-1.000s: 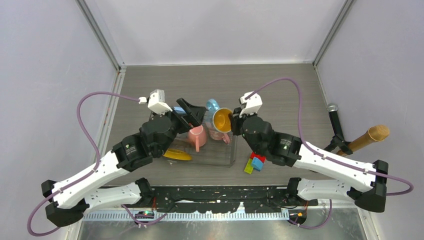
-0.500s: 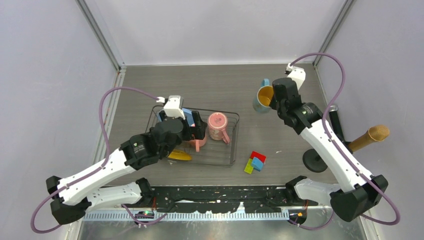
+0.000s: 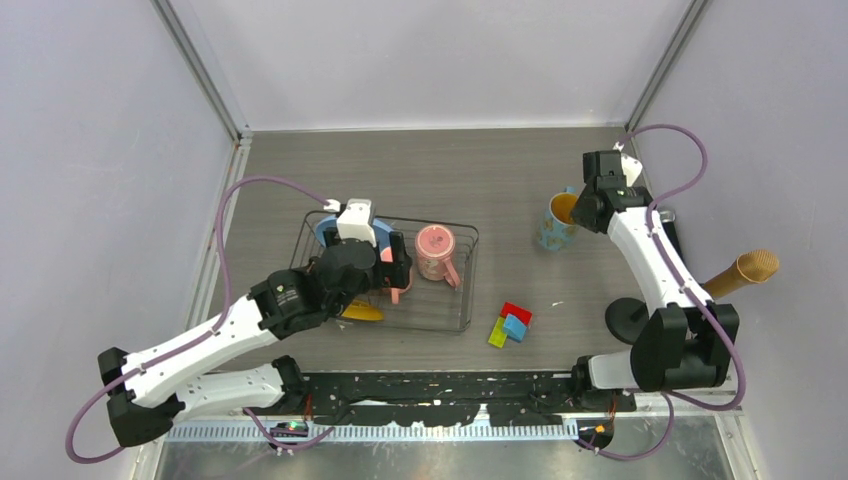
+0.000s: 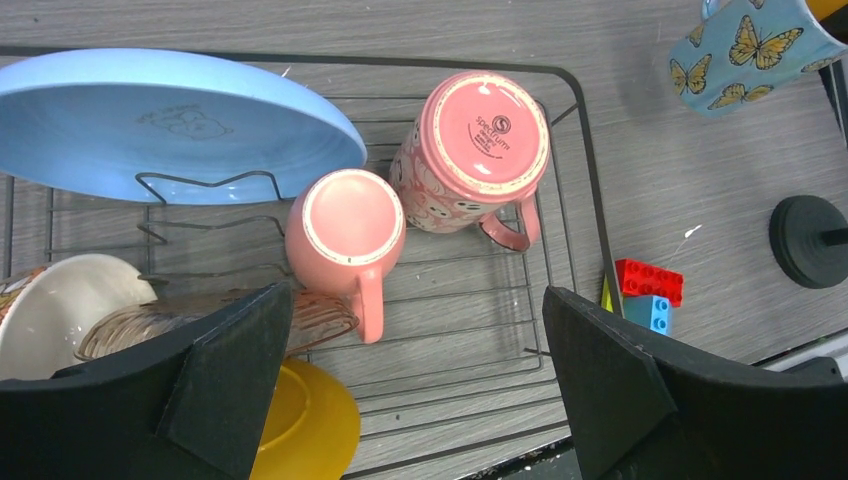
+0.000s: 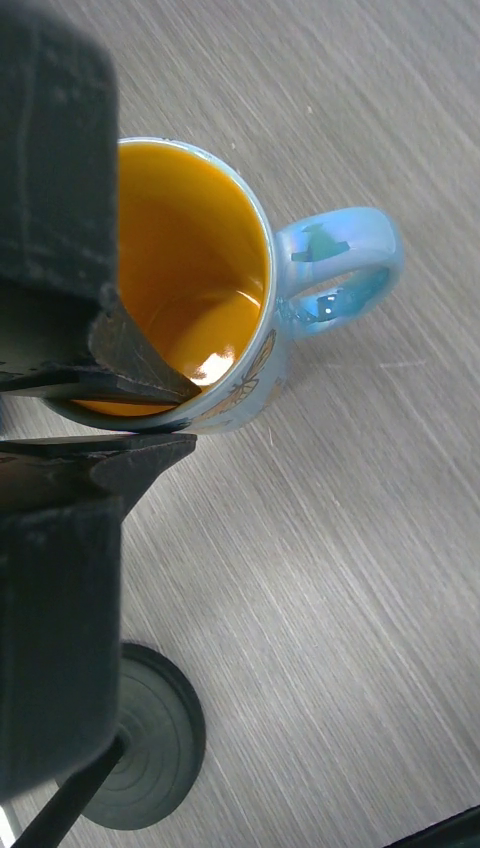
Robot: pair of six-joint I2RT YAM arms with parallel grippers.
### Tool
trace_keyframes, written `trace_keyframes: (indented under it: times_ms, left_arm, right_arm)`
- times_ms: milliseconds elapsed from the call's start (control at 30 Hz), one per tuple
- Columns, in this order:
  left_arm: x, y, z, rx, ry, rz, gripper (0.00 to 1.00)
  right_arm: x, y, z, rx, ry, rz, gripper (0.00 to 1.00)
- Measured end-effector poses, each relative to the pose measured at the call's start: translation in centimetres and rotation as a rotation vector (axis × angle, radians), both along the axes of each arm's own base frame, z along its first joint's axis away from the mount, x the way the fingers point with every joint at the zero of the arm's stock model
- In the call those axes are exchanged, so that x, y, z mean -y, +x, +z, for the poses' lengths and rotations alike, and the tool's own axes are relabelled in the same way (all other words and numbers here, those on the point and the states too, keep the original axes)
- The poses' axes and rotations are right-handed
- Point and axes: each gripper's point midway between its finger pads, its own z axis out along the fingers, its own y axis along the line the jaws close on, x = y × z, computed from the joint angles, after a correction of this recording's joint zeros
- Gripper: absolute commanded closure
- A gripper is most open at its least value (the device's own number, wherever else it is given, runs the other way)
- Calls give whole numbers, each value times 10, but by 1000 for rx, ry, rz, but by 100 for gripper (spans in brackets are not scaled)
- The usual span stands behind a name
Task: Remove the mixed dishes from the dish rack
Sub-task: Place the cup at the center of the board, then pick up the cup from the dish rack.
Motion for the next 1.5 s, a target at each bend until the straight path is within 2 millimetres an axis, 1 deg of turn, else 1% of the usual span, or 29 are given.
trace_keyframes:
  times_ms: [100,167,333,500,567,633,700,733,767,800,833,867,900,967,1000,1033,1133,1233,1300,1333,1400,1433,1467,1500]
  left_arm:
    - [-1,-1,-6,-8,10,-2,0]
    - [0,-2,-8,-12,12,-6,0]
    - [0,-4,-11,-20,6,-15,0]
    - [2,-7,-15,-32,4,-30,0]
    - [2,-8,-17,-39,5,-36,0]
    - [3,-9,-18,-43,5,-41,0]
    - [3,-9,-19,-44,4,-43,0]
    - [3,-9,-20,-46,4,-43,0]
    - [3,-9,-20,-47,4,-44,0]
    - [3,-10,-21,-49,4,-44,0]
    - [3,-10,-22,-51,5,-45,0]
    - [3,-10,-23,-53,6,-46,0]
    - [3,-10,-23,-54,6,-46,0]
    - [3,-10,-23,-55,4,-46,0]
    - [3,-10,-23,-55,3,-45,0]
    - [4,-11,-23,-56,1,-45,0]
    - [4,-10,-23,-58,-4,-42,0]
    - [5,-10,-24,-62,-8,-42,0]
    - [7,-10,-27,-69,-1,-43,0]
    - [8,-10,-29,-73,5,-45,0]
    - [9,-9,-32,-80,16,-44,0]
    - [9,-9,-34,-84,24,-41,0]
    - [8,-8,-37,-88,34,-35,0]
    - [6,-8,-39,-91,46,-27,0]
  right_arm:
    - [10,0,-17,-37,-5,-33,100]
    - [17,3,-25,-55,-9,-55,100]
    - [37,23,-43,-60,-30,-111,100]
    - [50,42,-64,-86,-50,-144,100]
    - [54,49,-65,-75,-49,-158,100]
    - [55,55,-65,-61,-51,-163,94]
    - [57,59,-66,-52,-52,-167,76]
    - [57,60,-65,-49,-52,-167,58]
    - [57,61,-65,-46,-52,-167,52]
    - [58,62,-65,-38,-50,-171,43]
    - [58,64,-63,-28,-50,-176,39]
    - [59,67,-60,-15,-51,-178,32]
    - [59,70,-58,-5,-51,-182,29]
    - [60,72,-55,8,-53,-184,17]
    - [60,72,-53,13,-53,-183,13]
    - [60,71,-51,17,-52,-181,5]
    - [58,70,-35,50,-48,-170,1]
    - [50,67,-4,126,-37,-140,1]
    - [38,65,21,190,-34,-98,1]
    - [28,63,35,224,-34,-63,1]
    - [-3,57,59,284,-28,40,1]
    - [-26,53,70,316,-19,117,1]
    - [-47,49,76,333,1,186,1]
    - [-73,40,82,349,23,277,1]
